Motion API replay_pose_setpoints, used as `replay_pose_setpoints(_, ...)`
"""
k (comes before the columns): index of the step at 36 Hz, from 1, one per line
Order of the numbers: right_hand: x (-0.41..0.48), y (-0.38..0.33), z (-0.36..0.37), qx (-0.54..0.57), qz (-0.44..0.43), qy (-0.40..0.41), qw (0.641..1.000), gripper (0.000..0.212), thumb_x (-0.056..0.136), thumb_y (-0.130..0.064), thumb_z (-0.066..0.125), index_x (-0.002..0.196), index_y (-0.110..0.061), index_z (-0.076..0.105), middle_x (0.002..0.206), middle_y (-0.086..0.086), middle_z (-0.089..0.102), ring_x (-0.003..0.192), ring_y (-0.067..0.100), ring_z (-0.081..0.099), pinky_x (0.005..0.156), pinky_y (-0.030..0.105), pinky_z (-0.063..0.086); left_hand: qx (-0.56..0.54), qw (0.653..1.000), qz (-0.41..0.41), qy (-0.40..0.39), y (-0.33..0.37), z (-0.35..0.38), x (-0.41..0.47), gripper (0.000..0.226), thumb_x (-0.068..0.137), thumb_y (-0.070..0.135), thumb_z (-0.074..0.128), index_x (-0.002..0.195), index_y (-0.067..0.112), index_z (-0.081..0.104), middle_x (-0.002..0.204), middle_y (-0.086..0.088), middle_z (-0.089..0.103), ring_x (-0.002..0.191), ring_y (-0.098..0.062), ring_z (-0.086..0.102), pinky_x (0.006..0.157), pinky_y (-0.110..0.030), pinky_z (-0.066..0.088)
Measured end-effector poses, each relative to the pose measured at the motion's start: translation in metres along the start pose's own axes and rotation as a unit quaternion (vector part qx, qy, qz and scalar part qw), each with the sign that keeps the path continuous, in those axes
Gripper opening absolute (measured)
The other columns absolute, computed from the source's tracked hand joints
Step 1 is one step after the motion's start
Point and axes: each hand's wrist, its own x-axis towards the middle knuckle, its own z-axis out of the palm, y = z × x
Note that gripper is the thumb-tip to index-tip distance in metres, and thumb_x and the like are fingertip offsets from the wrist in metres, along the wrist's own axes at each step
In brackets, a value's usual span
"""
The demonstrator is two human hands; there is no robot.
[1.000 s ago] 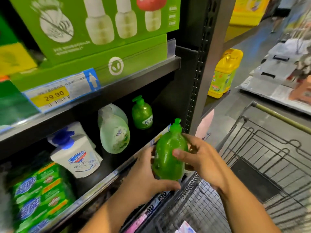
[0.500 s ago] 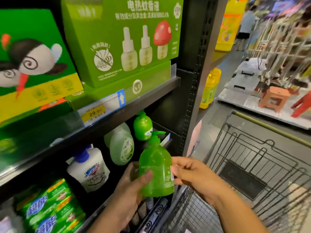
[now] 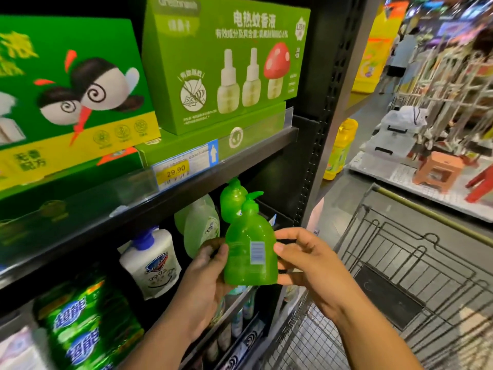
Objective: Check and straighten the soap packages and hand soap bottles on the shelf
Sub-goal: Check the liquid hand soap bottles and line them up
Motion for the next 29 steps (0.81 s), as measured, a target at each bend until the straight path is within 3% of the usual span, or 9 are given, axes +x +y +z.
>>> replay_pose_setpoints(3, 0.0, 0.0, -0.004, 0.023, 0.011, -0.015, 1.0, 0.039, 0.077, -0.01, 0.076, 0.115, -0.008, 0.067, 0.093, 0.018, 0.072, 0.085, 0.03, 0.07, 0.082, 0.047, 0.06, -0.006, 1.0, -0.007, -0.016, 0.004, 0.003, 0.0, 0.047, 0.081, 0.039, 0.063, 0.119, 0.013, 0.062, 0.109, -0.011, 0.074, 0.095, -0.022, 0.073, 0.081, -0.04, 0.058)
replay_pose_setpoints(5, 0.002, 0.001, -0.004, 0.026, 0.025, -0.017, 0.999, 0.054, 0.068, -0.013, 0.083, 0.12, -0.01, 0.066, 0.085, 0.012, 0.071, 0.08, 0.026, 0.07, 0.072, 0.037, 0.06, 0.01, 0.999, 0.0, -0.033, 0.007, 0.003, 0.002, 0.076, 0.058, 0.054, 0.087, 0.118, 0.013, 0.064, 0.111, -0.011, 0.073, 0.099, -0.023, 0.072, 0.078, -0.035, 0.06)
replay_pose_setpoints(7, 0.004, 0.003, -0.001, 0.019, 0.039, -0.023, 0.999, 0.07, 0.061, -0.025, 0.093, 0.124, -0.012, 0.066, 0.09, 0.012, 0.071, 0.085, 0.026, 0.07, 0.074, 0.038, 0.06, 0.015, 0.999, -0.004, -0.043, 0.008, 0.004, 0.003, 0.094, 0.036, 0.049, 0.098, 0.116, 0.011, 0.065, 0.112, -0.013, 0.073, 0.099, -0.025, 0.072, 0.075, -0.032, 0.06)
replay_pose_setpoints(9, 0.005, 0.007, 0.001, 0.019, 0.034, -0.046, 0.998, 0.074, 0.06, -0.04, 0.093, 0.125, -0.013, 0.068, 0.111, 0.019, 0.07, 0.104, 0.034, 0.068, 0.095, 0.052, 0.054, -0.006, 0.999, -0.014, -0.039, 0.008, 0.003, 0.005, 0.085, 0.042, 0.037, 0.097, 0.115, 0.007, 0.066, 0.112, -0.015, 0.073, 0.096, -0.026, 0.072, 0.075, -0.032, 0.061)
replay_pose_setpoints(11, 0.003, 0.007, 0.004, 0.031, 0.022, -0.067, 0.997, 0.056, 0.076, -0.034, 0.083, 0.123, -0.008, 0.068, 0.12, 0.02, 0.069, 0.113, 0.038, 0.065, 0.101, 0.055, 0.05, -0.021, 0.999, -0.018, -0.032, 0.008, 0.004, 0.006, 0.066, 0.056, 0.029, 0.089, 0.113, 0.004, 0.068, 0.111, -0.017, 0.072, 0.094, -0.025, 0.073, 0.076, -0.032, 0.061)
replay_pose_setpoints(15, 0.003, 0.003, 0.002, 0.05, 0.021, -0.04, 0.998, 0.047, 0.075, -0.018, 0.077, 0.119, -0.004, 0.065, 0.108, 0.021, 0.073, 0.093, 0.032, 0.071, 0.082, 0.04, 0.059, -0.005, 1.0, -0.011, -0.006, 0.006, 0.006, 0.006, 0.053, 0.074, 0.012, 0.079, 0.122, 0.011, 0.059, 0.112, -0.014, 0.072, 0.095, -0.023, 0.072, 0.076, -0.031, 0.06)
replay_pose_setpoints(19, 0.003, -0.002, 0.006, -0.002, 0.018, -0.001, 1.0, 0.056, 0.066, -0.025, 0.09, 0.113, -0.01, 0.065, 0.095, 0.021, 0.073, 0.082, 0.033, 0.065, 0.076, 0.044, 0.047, 0.031, 0.999, -0.013, -0.002, 0.0, 0.012, 0.003, 0.051, 0.07, 0.012, 0.081, 0.11, 0.025, 0.053, 0.102, -0.008, 0.076, 0.09, -0.022, 0.074, 0.074, -0.033, 0.055)
replay_pose_setpoints(24, 0.004, -0.004, -0.001, 0.018, 0.031, 0.0, 0.999, 0.058, 0.063, -0.027, 0.087, 0.111, -0.004, 0.063, 0.084, 0.012, 0.071, 0.076, 0.025, 0.07, 0.069, 0.039, 0.058, -0.017, 1.0, -0.024, 0.011, 0.001, 0.013, 0.005, 0.049, 0.073, 0.015, 0.068, 0.121, 0.006, 0.06, 0.106, -0.014, 0.074, 0.087, -0.024, 0.074, 0.062, -0.029, 0.06)
replay_pose_setpoints(29, 0.002, -0.003, -0.005, 0.028, 0.008, -0.015, 0.999, 0.054, 0.062, -0.018, 0.08, 0.114, -0.01, 0.066, 0.091, 0.015, 0.072, 0.08, 0.023, 0.067, 0.07, 0.03, 0.055, -0.024, 0.999, -0.031, 0.031, 0.004, 0.005, 0.006, 0.043, 0.079, 0.028, 0.062, 0.115, 0.005, 0.067, 0.111, -0.017, 0.073, 0.096, -0.026, 0.071, 0.091, -0.042, 0.054)
